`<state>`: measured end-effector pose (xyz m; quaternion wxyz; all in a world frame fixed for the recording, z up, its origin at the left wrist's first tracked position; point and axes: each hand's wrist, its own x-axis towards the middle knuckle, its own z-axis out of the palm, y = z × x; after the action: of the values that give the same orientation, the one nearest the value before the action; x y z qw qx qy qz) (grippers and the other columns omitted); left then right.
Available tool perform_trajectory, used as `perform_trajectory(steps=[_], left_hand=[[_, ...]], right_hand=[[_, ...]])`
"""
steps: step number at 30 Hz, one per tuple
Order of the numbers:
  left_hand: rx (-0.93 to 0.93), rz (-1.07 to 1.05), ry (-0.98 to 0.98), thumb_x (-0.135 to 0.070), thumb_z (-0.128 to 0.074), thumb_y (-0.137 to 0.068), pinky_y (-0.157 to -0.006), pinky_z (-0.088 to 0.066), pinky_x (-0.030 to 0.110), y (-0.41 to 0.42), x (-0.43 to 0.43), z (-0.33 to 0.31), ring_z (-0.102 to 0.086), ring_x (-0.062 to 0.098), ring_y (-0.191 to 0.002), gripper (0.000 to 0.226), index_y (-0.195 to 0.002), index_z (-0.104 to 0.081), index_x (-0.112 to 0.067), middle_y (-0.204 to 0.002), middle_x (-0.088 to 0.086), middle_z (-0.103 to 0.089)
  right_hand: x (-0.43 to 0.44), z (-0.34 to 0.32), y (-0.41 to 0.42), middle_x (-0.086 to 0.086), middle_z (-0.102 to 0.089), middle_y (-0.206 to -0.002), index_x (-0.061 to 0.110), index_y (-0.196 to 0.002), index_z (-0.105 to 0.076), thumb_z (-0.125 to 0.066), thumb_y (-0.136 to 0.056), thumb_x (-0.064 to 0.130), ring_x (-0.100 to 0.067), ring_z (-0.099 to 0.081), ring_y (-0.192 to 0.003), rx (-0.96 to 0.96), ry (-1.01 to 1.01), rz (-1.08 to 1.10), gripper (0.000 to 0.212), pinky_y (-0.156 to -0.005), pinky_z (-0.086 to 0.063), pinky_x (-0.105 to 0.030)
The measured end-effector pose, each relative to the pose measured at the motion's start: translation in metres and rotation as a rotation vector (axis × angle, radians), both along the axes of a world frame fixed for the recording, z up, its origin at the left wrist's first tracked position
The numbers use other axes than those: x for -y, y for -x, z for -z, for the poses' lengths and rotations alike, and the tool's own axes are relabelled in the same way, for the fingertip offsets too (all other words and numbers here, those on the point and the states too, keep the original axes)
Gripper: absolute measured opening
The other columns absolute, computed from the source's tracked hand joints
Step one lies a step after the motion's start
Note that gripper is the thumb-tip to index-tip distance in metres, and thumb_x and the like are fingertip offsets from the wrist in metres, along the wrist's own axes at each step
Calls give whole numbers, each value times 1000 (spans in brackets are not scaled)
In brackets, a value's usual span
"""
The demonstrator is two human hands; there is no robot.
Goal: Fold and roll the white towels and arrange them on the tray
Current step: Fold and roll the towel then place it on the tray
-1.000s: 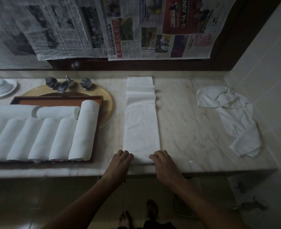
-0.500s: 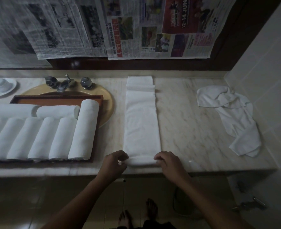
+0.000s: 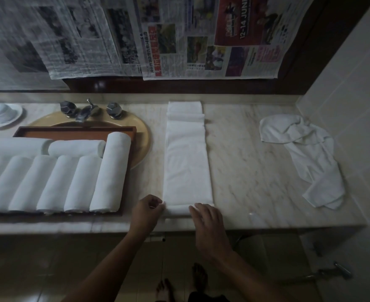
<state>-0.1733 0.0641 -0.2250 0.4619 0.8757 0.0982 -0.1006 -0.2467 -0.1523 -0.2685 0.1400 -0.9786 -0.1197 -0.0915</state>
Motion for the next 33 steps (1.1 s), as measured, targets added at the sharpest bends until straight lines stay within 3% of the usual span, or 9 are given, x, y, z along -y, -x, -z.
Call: perform_trajectory(steps=[2, 5, 7, 10, 13, 20, 24, 29, 33], left_hand=[[257, 97, -233, -23, -72, -93, -79, -50, 24, 13, 8, 4, -62, 9, -97, 18, -111, -67, -22, -112, -6, -65], [508, 504, -538, -13, -78, -81, -107, -49, 46, 34, 27, 23, -57, 26, -130, 60, -136, -57, -17, -142, 7, -59], [544, 646, -670, -5, -78, -67, -117, -38, 54, 37, 34, 38, -46, 33, -144, 89, -149, -45, -11, -154, 15, -49], [514, 694, -732, -7, -80, -68, -123, -22, 55, 23, 26, 48, -34, 36, -150, 103, -158, -29, -7, -162, 19, -36], [470, 772, -766, -12, -91, -59, -118, -35, 53, 7, 11, 49, -47, 37, -142, 112, -155, -33, -4, -155, 19, -47], [521, 876, -540, -7, -56, -87, -101, -54, 37, 1, -15, 35, -59, 24, -118, 61, -147, -48, -4, -138, 9, -52], [455, 872, -507, -14, -68, -88, -103, -48, 33, 11, -20, 31, -55, 15, -118, 62, -147, -47, -16, -136, -2, -54], [258, 696, -309, -25, -63, -99, -86, -48, 31, 10, -17, 15, -54, 8, -98, 24, -123, -57, -26, -116, -9, -61], [150, 571, -156, -26, -69, -98, -74, -43, 11, -2, -18, 13, -57, -3, -86, 18, -115, -70, -25, -106, -16, -60]], right_hand=[[0, 6, 1, -15, -53, -146, 7, -145, -54, -41, -89, 6, -37, -50, -133, 0, 50, -9, 58, -112, -38, -54], [1, 13, -4, -16, -52, -150, 6, -148, -52, -39, -94, 10, -38, -49, -138, -3, 87, -9, 56, -116, -32, -55], [2, 14, -8, -16, -50, -153, 5, -150, -50, -41, -92, 12, -39, -47, -141, -10, 118, -27, 58, -116, -28, -56], [3, 12, -18, -19, -49, -153, 3, -149, -51, -39, -89, 12, -39, -46, -142, -30, 177, -48, 61, -115, -27, -58], [6, 11, -25, -17, -54, -150, 4, -146, -54, -37, -90, 13, -37, -52, -138, -79, 208, -59, 59, -114, -39, -59], [21, -1, -30, -7, -68, -120, 10, -131, -65, -53, -81, 7, -27, -67, -105, -34, 126, -143, 51, -92, -55, -42], [36, -4, -18, 0, -68, -117, 18, -125, -64, -67, -85, 6, -19, -63, -105, -146, -121, -149, 42, -88, -55, -34], [44, -9, -22, 4, -57, -120, 20, -121, -68, -58, -94, 8, -11, -56, -107, -261, -251, -89, 31, -92, -50, -24], [44, -13, -31, 7, -61, -115, 23, -120, -72, -65, -95, 5, -13, -52, -106, -324, -268, -51, 31, -91, -48, -31]])
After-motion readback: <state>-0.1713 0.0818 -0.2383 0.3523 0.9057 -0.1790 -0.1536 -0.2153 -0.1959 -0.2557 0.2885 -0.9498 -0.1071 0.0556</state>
